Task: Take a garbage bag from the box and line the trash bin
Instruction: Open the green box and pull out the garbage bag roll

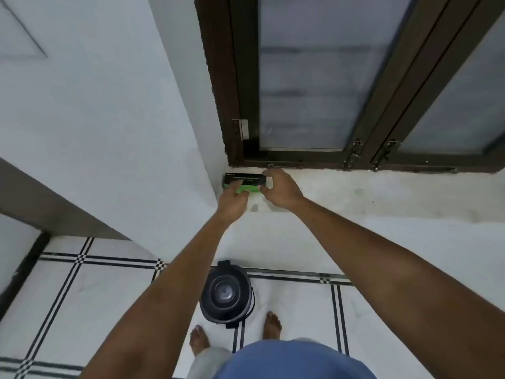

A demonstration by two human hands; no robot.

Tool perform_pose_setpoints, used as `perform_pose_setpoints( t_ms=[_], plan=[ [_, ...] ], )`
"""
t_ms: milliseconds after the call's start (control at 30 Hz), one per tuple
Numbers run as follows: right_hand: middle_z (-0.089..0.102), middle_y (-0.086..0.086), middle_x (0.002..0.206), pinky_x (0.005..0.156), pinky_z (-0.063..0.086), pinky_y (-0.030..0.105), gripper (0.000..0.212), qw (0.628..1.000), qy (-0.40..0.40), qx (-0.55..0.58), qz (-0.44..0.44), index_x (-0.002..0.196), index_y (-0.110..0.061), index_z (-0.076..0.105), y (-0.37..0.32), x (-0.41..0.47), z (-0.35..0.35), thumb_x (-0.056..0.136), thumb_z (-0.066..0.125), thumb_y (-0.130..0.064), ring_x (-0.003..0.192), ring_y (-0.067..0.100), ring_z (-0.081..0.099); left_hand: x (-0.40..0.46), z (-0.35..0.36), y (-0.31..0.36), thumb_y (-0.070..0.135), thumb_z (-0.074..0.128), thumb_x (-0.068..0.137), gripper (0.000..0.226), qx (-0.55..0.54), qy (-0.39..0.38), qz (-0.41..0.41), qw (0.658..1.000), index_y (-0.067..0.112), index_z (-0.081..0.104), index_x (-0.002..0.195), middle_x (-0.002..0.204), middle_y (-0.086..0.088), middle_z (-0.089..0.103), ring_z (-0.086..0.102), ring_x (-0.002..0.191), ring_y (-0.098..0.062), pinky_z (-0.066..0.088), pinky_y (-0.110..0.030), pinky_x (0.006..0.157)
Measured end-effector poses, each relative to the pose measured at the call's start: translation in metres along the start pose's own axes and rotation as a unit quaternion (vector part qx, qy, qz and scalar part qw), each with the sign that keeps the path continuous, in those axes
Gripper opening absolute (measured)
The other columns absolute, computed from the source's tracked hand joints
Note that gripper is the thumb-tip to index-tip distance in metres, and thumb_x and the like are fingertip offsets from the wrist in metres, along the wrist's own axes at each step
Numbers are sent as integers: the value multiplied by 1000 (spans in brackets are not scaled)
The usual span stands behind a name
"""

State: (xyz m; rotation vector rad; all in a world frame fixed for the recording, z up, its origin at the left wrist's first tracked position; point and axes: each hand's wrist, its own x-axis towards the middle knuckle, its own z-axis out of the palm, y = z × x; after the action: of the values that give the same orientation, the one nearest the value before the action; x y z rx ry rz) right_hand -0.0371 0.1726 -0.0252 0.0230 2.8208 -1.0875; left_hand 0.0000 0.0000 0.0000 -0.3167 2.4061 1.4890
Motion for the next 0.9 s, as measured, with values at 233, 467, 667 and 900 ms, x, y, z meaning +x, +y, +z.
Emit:
perform_pose_setpoints(
  t_ms=[233,467,667,900],
  plan=[
    [51,16,160,110,51,50,62,984,-42,-170,-15,158,-23,55,-2,22,18,103,72,-43,140,39,54,12,1,-9,18,53,113,52,-5,9,-27,1000,14,45,165,164,-9,53,55,145,-29,42,-28,113],
    [73,2,141,106,58,48,52,991,-6,127,41,147,-29,60,25,3,22,100,79,-35,129,31,67,25,0,11,35,63,111,67,-14,94,35,995,12,35,167,164,-10,52,56,147,-30,47,-44,122],
    [61,6,158,104,50,38,63,987,-60,149,16,161,-24,48,16,-8,-2,105,76,-26,144,28,56,31,-14,28,26,81,100,61,84,10,223,971,28,58,156,149,-2,61,68,125,-21,60,-27,98],
    [72,-1,144,106,59,43,58,990,-21,134,-43,150,-27,58,6,-18,-7,98,85,-27,130,23,67,28,-30,31,21,88,93,43,119,-18,209,970,23,75,133,134,1,71,70,116,-21,61,-31,98]
  ],
)
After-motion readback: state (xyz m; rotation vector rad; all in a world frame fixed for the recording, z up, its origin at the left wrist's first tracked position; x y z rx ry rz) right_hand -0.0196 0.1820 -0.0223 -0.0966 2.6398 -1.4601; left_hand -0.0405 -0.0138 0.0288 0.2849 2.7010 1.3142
